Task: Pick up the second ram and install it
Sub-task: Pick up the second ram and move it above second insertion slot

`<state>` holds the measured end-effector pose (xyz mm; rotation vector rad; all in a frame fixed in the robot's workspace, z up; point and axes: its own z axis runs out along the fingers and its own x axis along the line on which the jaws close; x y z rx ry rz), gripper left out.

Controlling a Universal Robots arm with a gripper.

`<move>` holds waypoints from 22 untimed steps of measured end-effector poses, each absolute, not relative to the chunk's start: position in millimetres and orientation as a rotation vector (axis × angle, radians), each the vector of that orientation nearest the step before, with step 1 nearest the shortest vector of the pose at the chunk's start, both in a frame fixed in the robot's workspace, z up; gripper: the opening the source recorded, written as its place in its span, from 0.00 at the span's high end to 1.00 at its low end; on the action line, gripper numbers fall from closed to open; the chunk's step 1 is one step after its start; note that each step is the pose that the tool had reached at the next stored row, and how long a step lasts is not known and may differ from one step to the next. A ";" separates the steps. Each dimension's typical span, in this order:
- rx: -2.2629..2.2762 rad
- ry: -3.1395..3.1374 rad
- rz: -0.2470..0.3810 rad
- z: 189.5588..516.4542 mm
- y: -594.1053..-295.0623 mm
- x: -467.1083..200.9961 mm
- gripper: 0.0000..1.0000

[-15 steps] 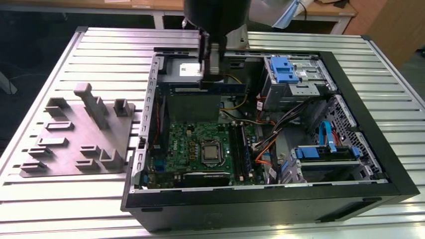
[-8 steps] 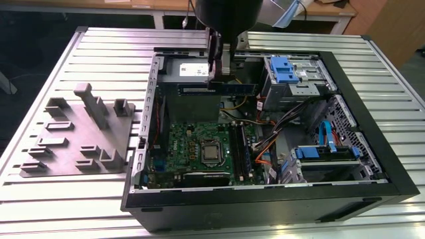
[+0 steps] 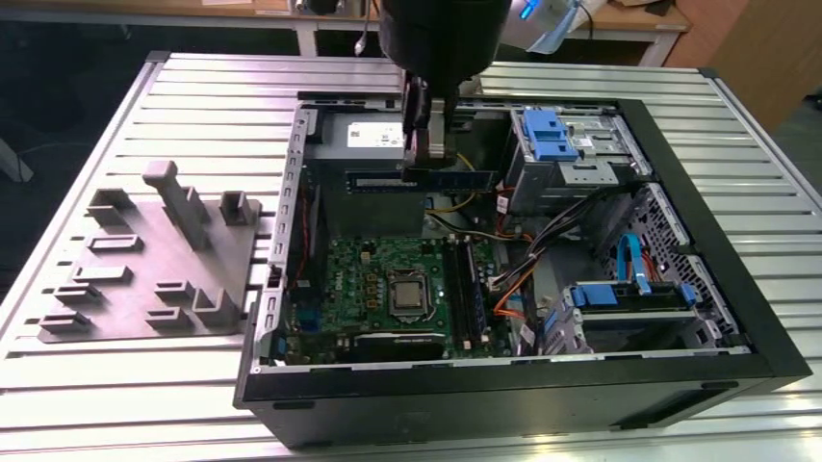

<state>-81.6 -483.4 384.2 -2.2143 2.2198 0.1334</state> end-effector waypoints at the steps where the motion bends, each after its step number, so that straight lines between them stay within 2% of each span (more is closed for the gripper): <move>1: -2.214 2.220 0.133 382.4 -483.4 -81.2 0.88; 22: -2.210 2.225 0.133 348.0 -483.4 -74.1 0.88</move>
